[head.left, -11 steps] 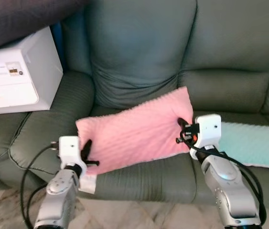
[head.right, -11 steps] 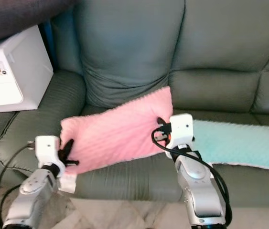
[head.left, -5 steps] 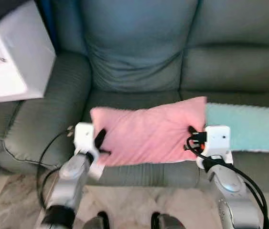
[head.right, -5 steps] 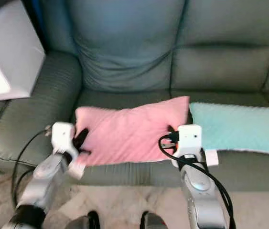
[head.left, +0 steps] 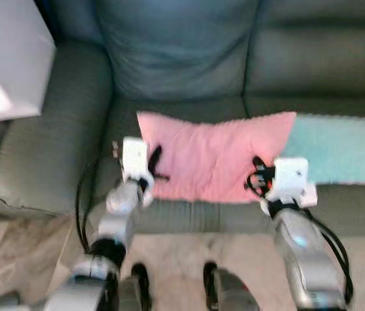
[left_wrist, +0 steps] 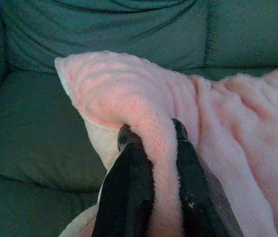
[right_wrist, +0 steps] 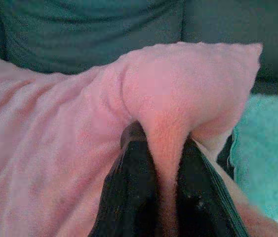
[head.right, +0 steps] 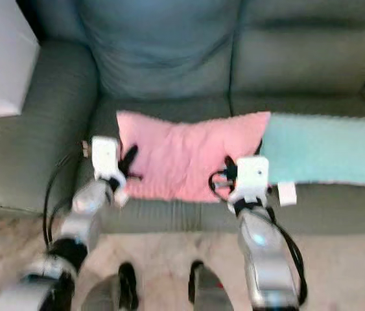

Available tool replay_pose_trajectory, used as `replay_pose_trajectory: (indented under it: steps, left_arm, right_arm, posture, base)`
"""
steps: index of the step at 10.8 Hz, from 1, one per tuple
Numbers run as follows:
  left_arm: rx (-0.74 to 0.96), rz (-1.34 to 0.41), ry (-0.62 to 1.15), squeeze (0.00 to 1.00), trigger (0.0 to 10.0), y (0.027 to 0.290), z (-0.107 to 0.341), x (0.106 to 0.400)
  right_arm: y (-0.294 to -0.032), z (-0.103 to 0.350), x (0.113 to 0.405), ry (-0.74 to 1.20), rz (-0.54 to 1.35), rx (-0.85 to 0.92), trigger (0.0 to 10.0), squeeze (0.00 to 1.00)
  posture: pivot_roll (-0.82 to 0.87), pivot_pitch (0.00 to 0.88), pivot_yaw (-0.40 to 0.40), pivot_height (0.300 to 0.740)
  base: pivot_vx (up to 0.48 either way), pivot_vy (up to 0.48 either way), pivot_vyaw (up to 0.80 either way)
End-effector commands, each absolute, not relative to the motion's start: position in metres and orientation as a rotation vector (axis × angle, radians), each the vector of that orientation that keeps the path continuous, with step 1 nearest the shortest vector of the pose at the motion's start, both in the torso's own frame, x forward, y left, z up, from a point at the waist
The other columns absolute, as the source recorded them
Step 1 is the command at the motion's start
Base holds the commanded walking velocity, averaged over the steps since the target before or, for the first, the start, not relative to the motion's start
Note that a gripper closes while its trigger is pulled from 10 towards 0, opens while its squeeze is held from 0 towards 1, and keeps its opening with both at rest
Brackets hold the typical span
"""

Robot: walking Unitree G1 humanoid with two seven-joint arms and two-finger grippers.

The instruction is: Move the pillow to the sofa

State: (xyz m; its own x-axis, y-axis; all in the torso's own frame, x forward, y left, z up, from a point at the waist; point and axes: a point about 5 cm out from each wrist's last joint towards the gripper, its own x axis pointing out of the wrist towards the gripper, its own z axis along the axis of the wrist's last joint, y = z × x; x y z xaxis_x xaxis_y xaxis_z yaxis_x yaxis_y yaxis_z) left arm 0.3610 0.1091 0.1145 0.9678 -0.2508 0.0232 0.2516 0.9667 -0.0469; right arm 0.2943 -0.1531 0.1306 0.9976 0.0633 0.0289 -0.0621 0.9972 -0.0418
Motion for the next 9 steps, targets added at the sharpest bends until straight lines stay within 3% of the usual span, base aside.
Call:
replay_pose_trajectory:
  steps: [1, 4, 6, 9]
  left_arm:
    - [-0.035, -0.215, -0.012, 0.00, 10.0, 0.118, 0.110, 0.361]
    - [-0.015, -0.023, -0.115, 0.00, 10.0, 0.150, 0.143, 0.381]
    - [-0.070, 0.072, -0.151, 0.00, 10.0, 0.170, 0.159, 0.389]
    - [-0.139, 0.096, -0.202, 0.00, 10.0, 0.175, 0.183, 0.398]
  right_arm:
    - [-0.154, 0.127, 0.296, -0.033, 0.061, -0.026, 10.0, 0.00]
    - [-0.170, 0.142, 0.328, -0.102, 0.019, 0.029, 10.0, 0.00]
    - [-0.156, 0.166, 0.350, -0.182, 0.070, 0.078, 10.0, 0.00]
    - [-0.144, 0.186, 0.371, -0.238, 0.092, 0.089, 10.0, 0.00]
  posture:
    - [-0.23, 0.480, 0.029, 0.740]
    - [-0.22, 0.538, 0.023, 0.740]
    - [-0.22, 0.564, 0.009, 0.740]
    - [-0.22, 0.579, 0.004, 0.740]
  base:
    - [0.000, 0.000, 0.00]
    - [0.000, 0.000, 0.00]
    - [0.000, 0.000, 0.00]
    - [0.000, 0.000, 0.00]
